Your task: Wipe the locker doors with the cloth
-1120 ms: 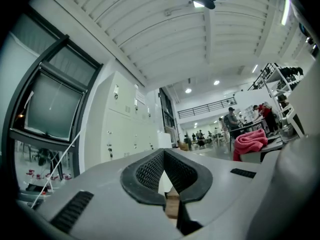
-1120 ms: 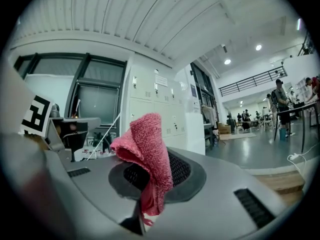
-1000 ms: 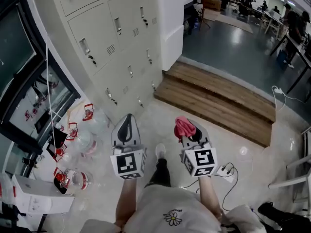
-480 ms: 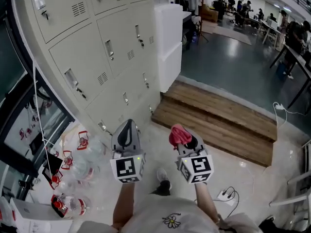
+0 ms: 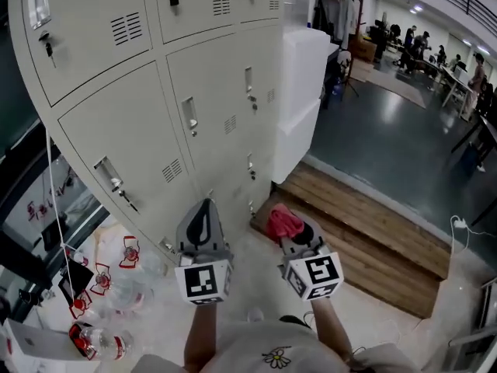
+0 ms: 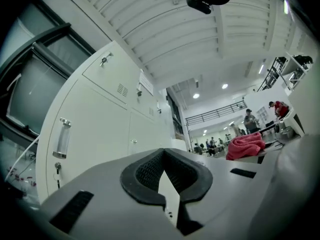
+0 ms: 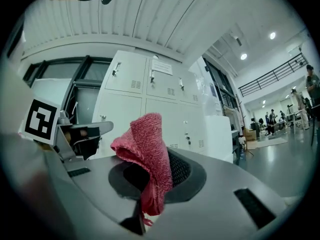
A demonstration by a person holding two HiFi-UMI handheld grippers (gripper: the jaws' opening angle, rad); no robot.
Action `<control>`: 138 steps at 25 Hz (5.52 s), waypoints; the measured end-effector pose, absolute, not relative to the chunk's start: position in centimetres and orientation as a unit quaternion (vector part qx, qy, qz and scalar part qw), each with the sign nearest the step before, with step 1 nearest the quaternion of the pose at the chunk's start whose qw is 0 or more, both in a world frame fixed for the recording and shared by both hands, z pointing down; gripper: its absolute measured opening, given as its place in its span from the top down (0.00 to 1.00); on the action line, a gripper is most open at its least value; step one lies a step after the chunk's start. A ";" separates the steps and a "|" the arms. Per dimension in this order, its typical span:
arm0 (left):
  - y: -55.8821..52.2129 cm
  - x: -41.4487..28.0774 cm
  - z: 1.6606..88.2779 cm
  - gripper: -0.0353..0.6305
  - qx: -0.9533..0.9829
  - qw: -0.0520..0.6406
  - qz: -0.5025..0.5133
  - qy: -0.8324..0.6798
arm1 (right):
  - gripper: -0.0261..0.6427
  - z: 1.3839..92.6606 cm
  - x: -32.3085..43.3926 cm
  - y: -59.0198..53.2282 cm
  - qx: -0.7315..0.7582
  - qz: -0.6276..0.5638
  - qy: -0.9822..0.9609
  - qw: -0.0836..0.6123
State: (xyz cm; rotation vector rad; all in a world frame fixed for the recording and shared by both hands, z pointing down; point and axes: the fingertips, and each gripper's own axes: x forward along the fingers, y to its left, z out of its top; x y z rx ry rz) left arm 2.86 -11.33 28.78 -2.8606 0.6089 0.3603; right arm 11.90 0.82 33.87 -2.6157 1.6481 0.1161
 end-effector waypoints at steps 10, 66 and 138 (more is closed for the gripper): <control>-18.9 -0.7 29.4 0.92 -0.925 0.103 0.087 0.355 | 0.92 30.7 12.4 -9.8 -0.766 0.081 0.636 0.045; -22.7 -12.4 24.4 0.92 -0.758 0.143 0.074 0.632 | 0.92 7.4 -10.3 -34.2 -0.489 0.272 0.828 0.033; -22.7 -16.0 22.1 0.92 -0.734 0.158 0.083 0.655 | 0.92 12.6 -10.6 -34.9 -0.503 0.273 0.820 -0.010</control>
